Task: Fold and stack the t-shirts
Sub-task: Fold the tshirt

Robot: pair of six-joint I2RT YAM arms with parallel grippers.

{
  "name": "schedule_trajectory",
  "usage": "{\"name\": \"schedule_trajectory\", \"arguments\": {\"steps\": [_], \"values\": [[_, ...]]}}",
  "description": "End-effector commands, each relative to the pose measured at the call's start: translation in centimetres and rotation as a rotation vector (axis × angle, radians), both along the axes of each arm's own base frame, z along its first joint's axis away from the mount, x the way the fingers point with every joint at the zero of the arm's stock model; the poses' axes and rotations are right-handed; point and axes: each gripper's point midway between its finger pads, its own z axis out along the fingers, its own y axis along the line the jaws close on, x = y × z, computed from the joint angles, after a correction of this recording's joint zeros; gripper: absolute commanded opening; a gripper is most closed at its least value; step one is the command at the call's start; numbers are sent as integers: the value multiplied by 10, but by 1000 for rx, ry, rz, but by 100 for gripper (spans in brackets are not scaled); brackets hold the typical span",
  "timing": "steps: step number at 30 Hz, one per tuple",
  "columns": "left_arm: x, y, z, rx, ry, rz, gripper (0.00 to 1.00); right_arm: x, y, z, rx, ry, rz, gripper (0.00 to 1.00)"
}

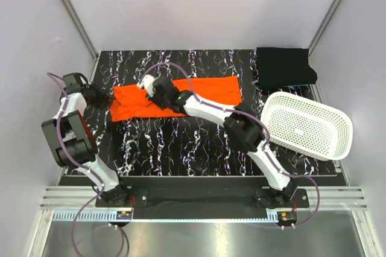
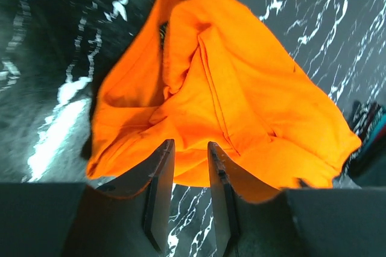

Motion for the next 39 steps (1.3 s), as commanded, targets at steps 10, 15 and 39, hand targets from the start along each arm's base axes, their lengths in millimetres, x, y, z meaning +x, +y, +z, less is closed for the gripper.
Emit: {"name": "schedule_trajectory", "arguments": {"steps": [10, 15, 39], "values": [[44, -2, -2, 6, -59, -71, 35, -20, 75, 5, -48, -287, 271, 39], [56, 0, -5, 36, -53, -65, 37, -9, 77, -4, -84, -331, 257, 37], [93, -2, -38, 70, -5, -75, 38, 16, 76, -27, -167, -402, 187, 9]]}}
